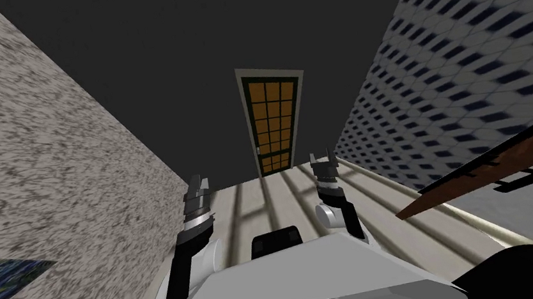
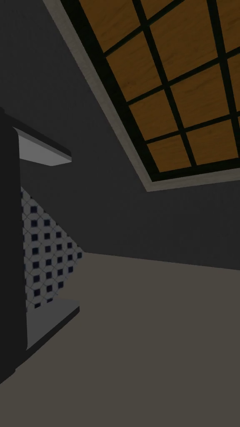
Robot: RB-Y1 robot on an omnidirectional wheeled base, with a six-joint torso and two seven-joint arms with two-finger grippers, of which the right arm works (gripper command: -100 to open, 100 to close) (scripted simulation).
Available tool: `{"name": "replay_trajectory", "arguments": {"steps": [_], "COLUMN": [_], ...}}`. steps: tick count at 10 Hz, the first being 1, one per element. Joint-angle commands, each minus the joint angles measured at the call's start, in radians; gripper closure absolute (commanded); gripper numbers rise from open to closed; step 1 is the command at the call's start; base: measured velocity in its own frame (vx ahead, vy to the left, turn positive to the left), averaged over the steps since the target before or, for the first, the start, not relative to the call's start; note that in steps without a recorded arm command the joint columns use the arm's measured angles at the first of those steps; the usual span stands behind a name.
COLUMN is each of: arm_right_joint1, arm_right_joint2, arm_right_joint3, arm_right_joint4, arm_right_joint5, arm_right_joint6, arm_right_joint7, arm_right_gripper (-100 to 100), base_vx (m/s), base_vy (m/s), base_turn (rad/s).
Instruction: Pull the door open
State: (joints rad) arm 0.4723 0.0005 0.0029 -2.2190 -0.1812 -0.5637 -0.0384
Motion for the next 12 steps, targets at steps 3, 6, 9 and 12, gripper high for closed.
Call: {"name": "replay_trajectory", "arguments": {"steps": [3, 6, 9, 12], "arm_right_joint1": [-0.018, -0.037, -0.053, -0.07], "arm_right_joint2": [-0.024, -0.043, -0.058, -0.072], "arm_right_joint3": [-0.007, -0.011, -0.014, -0.018], "arm_right_joint4": [0.079, 0.161, 0.229, 0.303], "arm_right_joint5": [-0.049, -0.096, -0.136, -0.178], "arm_right_joint6": [-0.02, -0.043, -0.062, -0.083], "arm_right_joint7": [-0.069, -0.135, -0.19, -0.249], "arm_right_gripper": [-100, -100, -100, -100], "base_vx": [0.111, 0.122, 0.091, 0.106], "base_vy": [0.018, -0.005, 0.003, 0.006], "base_turn": [0.161, 0.196, 0.158, 0.174]}}
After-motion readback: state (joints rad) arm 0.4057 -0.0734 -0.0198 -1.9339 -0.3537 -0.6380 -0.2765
